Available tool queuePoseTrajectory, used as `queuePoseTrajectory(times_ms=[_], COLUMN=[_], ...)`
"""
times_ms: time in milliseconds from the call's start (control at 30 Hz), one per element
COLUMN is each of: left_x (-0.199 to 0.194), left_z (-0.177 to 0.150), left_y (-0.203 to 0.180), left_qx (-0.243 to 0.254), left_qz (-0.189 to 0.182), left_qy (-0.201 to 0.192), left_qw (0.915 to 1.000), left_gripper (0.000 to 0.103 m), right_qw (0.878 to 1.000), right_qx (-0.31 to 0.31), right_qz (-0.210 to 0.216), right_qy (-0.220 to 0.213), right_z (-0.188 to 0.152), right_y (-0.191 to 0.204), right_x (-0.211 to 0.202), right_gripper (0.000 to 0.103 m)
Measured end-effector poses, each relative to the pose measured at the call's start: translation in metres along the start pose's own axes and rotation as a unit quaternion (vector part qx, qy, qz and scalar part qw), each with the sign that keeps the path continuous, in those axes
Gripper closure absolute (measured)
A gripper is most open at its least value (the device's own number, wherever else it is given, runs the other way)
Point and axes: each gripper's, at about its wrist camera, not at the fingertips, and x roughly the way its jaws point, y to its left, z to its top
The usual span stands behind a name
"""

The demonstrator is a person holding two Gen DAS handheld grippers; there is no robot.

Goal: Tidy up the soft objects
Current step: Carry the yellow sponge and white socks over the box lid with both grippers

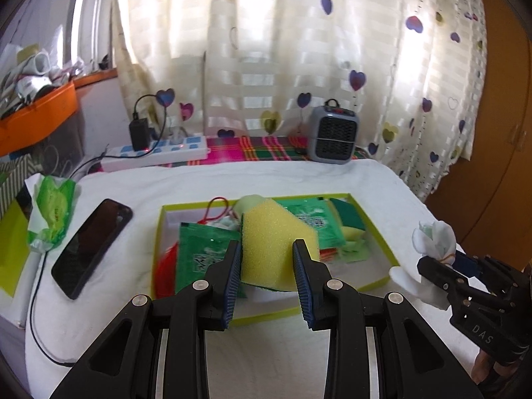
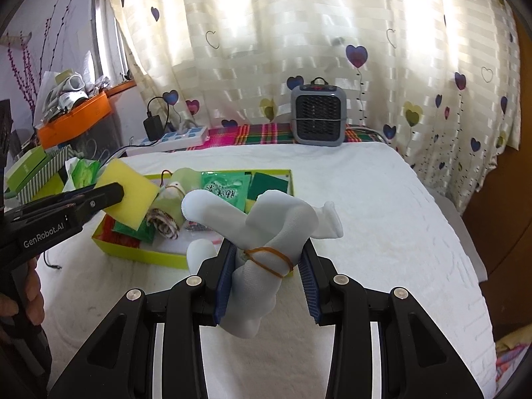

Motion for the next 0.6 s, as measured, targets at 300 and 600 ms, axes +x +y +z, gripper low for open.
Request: queuePoseTrajectory(times_ms=[300, 600], left_x=[0.022, 0.036], left_z=[0.002, -0.001], left_y=[0.01, 0.008], left_qx=[-0.01, -0.008], left_qz=[0.002, -0.004], left_qy=[0.015, 0.024], left_qw=[0.9998, 0.9997], left_gripper=[0.073, 0.073], right_qw=[1.0, 0.999], right_qx=[-0.009, -0.004], right_qz=[-0.003, -0.004], right_qy=[0.009, 0.031], right_z=[0.013, 0.015], right_y=[0.011, 0.01], right_x=[0.026, 0.054], right_gripper=[0.065, 0.065])
